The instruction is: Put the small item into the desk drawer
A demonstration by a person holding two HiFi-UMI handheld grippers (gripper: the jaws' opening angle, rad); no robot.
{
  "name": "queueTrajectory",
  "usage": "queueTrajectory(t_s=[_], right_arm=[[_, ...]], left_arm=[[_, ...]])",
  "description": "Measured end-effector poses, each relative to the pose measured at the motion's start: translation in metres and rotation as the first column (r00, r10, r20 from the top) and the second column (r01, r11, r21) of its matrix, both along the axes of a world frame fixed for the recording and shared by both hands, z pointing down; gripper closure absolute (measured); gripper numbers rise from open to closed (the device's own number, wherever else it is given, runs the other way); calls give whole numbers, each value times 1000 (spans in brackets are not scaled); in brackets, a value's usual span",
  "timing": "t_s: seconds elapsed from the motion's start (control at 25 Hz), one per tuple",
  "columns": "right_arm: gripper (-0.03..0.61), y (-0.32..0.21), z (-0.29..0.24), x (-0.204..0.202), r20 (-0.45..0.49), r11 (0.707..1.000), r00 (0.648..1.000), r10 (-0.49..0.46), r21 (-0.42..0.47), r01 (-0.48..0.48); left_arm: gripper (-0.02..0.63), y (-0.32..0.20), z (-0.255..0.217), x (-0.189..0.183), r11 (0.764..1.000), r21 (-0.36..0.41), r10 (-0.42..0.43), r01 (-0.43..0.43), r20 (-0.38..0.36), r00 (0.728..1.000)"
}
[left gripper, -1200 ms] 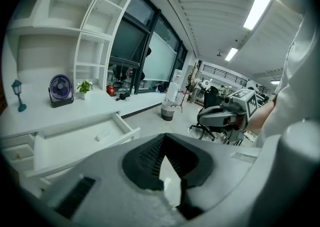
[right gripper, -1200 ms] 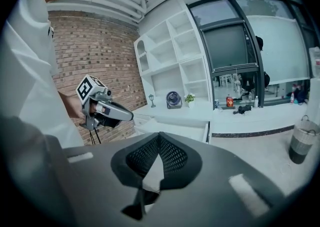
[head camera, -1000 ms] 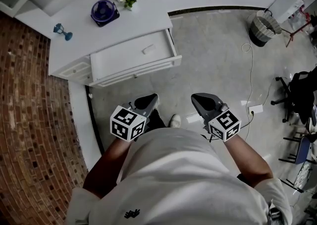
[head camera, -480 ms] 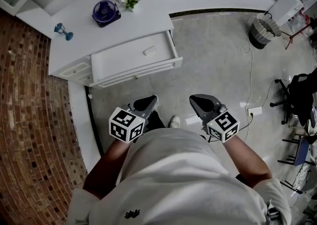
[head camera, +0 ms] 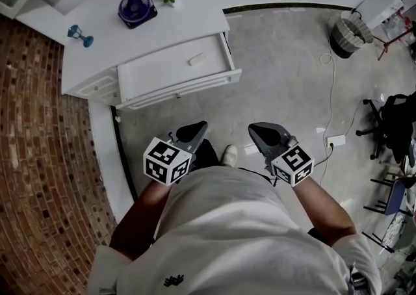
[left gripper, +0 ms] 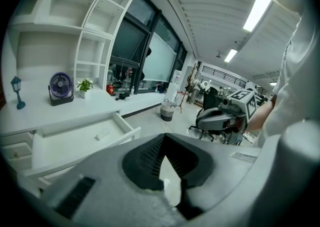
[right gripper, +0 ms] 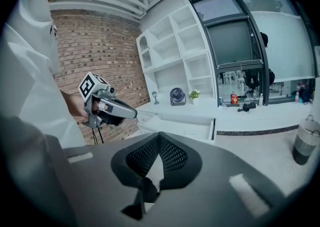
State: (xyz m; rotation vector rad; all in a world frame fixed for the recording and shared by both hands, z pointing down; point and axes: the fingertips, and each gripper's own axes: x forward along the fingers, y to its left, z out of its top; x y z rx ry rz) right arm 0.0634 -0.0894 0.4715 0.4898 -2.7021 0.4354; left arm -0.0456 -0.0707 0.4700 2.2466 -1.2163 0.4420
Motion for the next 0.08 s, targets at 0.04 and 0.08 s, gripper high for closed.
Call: queueTrajectory(t_s=[0.04,0.08], right_arm=[[566,-2,2,-2,-2,1000,1000,0,-3,0],[566,-4,5,-4,-4,1000,1000,1,-7,-1]], left_arm=[[607,-2,1,-3,1000,1,0,0,2,1000],[607,-5,2,-5,1000,1,-1,1,3,1000]])
